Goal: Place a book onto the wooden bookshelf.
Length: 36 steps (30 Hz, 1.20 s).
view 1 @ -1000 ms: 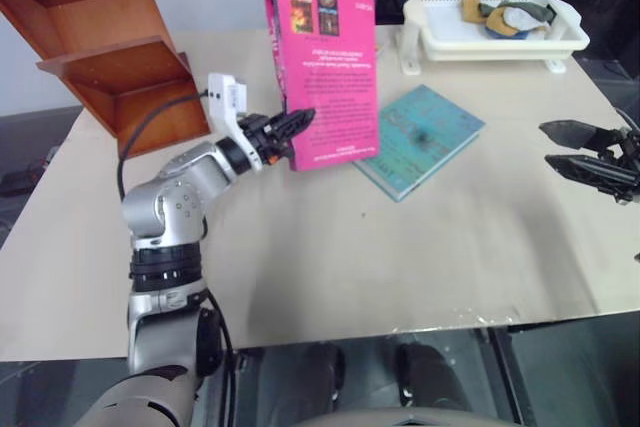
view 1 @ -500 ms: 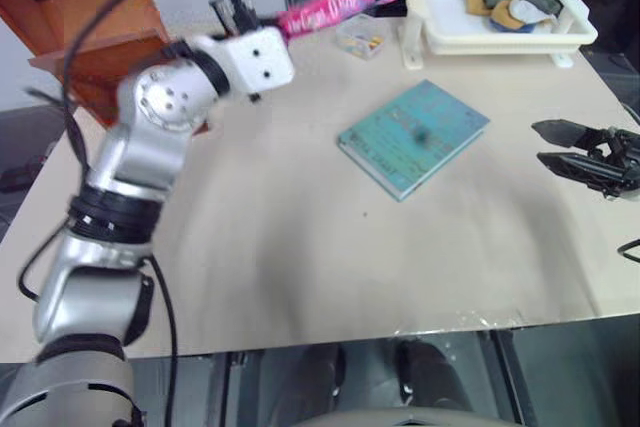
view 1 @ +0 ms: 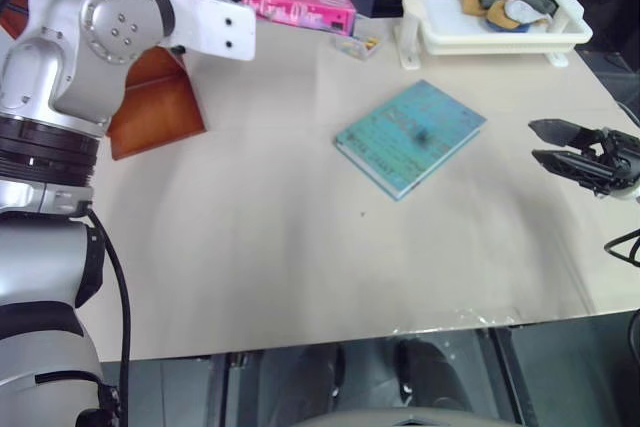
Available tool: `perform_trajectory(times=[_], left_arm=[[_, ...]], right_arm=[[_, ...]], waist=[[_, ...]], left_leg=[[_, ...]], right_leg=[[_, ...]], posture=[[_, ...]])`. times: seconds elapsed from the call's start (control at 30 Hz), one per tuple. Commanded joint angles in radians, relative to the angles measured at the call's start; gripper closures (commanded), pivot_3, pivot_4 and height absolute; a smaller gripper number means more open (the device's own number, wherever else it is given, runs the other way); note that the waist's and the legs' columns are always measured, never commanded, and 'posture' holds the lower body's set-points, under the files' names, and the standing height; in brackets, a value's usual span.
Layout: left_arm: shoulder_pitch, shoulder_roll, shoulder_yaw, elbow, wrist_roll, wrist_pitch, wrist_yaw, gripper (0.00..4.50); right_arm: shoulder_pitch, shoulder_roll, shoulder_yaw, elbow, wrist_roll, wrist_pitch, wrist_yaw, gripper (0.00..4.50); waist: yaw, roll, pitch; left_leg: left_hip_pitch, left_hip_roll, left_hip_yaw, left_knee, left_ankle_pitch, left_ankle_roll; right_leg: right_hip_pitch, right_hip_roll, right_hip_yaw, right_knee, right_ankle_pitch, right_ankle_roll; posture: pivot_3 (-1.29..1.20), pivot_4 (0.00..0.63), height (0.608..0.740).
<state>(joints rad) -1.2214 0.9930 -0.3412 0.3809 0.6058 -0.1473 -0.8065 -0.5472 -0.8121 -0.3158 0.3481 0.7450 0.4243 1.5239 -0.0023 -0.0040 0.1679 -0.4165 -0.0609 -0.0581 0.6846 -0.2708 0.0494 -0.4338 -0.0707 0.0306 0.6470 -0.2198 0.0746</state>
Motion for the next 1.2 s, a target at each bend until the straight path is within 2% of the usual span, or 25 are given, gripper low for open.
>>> perform_trajectory(times=[0.03, 0.33, 0.73, 1.0, 1.2], left_arm=[[-0.032, 0.044, 0.045, 0.030, 0.017, 0.024, -0.020, 3.98], [-0.067, 0.119, 0.087, 0.181, 0.025, 0.057, 0.006, 3.98], [-0.037, 0.192, 0.110, 0.324, 0.008, 0.038, 0.021, 3.98], [-0.010, 0.191, 0.130, 0.414, -0.031, -0.012, 0.079, 3.98], [0.047, 0.231, 0.141, 0.451, -0.042, -0.028, 0.090, 3.98]], right_arm=[[-0.019, -0.007, -0.014, 0.001, 0.003, -0.023, 0.038, 1.32], [-0.013, 0.001, -0.017, 0.006, 0.001, -0.038, 0.041, 1.32], [-0.020, 0.018, -0.016, 0.021, -0.008, -0.056, 0.036, 1.32], [-0.026, 0.025, -0.015, 0.032, -0.018, -0.070, 0.032, 1.32], [-0.020, 0.015, -0.031, 0.021, -0.009, -0.063, 0.027, 1.32]], waist=[[-0.004, 0.000, 0.000], [-0.015, 0.000, 0.000], [-0.013, -0.001, 0.001], [-0.013, -0.001, 0.001], [-0.015, -0.001, 0.001]], left_leg=[[0.000, 0.000, 0.000, 0.000, 0.000, 0.000], [0.000, 0.000, 0.000, 0.001, 0.000, 0.000], [0.000, 0.000, 0.000, 0.003, 0.000, 0.000], [0.001, 0.000, 0.000, 0.004, 0.000, 0.000], [0.001, 0.000, 0.001, 0.004, 0.000, 0.000]], right_leg=[[0.000, 0.000, 0.000, 0.000, 0.000, 0.000], [0.000, 0.000, 0.000, 0.002, 0.000, 0.000], [-0.001, 0.000, 0.000, 0.007, 0.000, 0.000], [-0.001, 0.000, 0.000, 0.009, 0.000, 0.000], [-0.003, 0.000, 0.000, 0.012, 0.000, 0.000]], posture=[[0.00, 0.150, 0.740], [0.00, 0.150, 0.740], [0.00, 0.150, 0.740], [0.00, 0.150, 0.740], [0.00, 0.150, 0.740]])
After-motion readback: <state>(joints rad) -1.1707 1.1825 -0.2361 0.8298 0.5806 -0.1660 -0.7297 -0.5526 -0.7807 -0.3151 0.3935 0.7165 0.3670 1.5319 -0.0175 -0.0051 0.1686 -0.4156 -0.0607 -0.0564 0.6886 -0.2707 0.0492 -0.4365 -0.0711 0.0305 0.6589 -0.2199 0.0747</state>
